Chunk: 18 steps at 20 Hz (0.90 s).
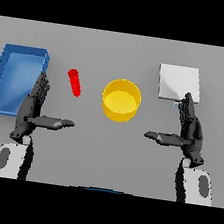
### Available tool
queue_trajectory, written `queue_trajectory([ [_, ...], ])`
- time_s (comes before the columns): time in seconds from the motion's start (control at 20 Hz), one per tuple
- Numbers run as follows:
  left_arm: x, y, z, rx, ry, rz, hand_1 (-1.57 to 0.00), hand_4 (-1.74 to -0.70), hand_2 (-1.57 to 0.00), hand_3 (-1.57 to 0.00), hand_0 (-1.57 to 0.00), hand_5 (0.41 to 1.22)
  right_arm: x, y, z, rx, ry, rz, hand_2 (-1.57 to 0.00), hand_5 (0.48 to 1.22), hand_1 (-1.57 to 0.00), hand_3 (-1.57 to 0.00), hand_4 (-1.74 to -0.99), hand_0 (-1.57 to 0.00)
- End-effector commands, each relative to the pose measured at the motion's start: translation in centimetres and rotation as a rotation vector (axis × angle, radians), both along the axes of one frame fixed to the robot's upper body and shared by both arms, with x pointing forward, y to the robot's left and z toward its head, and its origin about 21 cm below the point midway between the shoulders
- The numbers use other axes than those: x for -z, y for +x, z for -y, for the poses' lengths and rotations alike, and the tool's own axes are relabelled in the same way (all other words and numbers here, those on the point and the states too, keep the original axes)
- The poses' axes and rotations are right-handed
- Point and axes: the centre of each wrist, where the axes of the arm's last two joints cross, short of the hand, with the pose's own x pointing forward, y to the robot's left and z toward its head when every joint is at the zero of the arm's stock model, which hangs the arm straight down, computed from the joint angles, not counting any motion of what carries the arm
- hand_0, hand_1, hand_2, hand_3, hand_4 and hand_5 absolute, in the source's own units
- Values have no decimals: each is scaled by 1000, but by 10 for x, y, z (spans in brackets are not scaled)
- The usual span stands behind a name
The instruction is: Pick up the red beaker and tilt it to pour out 1 green nut into yellow bowl. Pick up the yellow bowl and place it on the metallic measuring scale.
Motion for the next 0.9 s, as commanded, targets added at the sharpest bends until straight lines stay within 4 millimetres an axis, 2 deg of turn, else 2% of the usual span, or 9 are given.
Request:
queue_trajectory([
  [0.0,0,0,1,0,-1,0,1,-1141,1,1,1,660,0,1,-1,0,1,-1,1,578,1,1,-1071,1],
  [0.25,1,-3,9,7,-7,2,1,-1141,1,1,1,660,-3,8,-8,-2,-1,4,1,578,1,1,-1071,1],
  [0.3,-5,-12,11,39,74,39,1,-1141,1,1,1,660,-10,3,-5,-8,-158,92,1,578,1,1,-1071,1],
  [0.35,-13,-20,11,58,126,77,1,-1143,1,1,1,660,-13,-5,-6,-16,-242,144,1,577,1,1,-1072,1],
  [0.45,-21,-33,16,83,174,83,1,-1142,1,1,1,662,-13,-14,-12,-28,-322,153,1,577,1,1,-1064,1],
  [0.7,-27,-32,18,106,205,21,1,-1137,1,1,1,650,-18,-20,-13,-62,-307,163,1,607,1,1,-1131,1],
  [0.85,-17,-18,16,107,216,-33,1,-1137,1,1,1,647,-16,-19,-12,-86,-273,155,1,627,1,1,-1180,1],
])
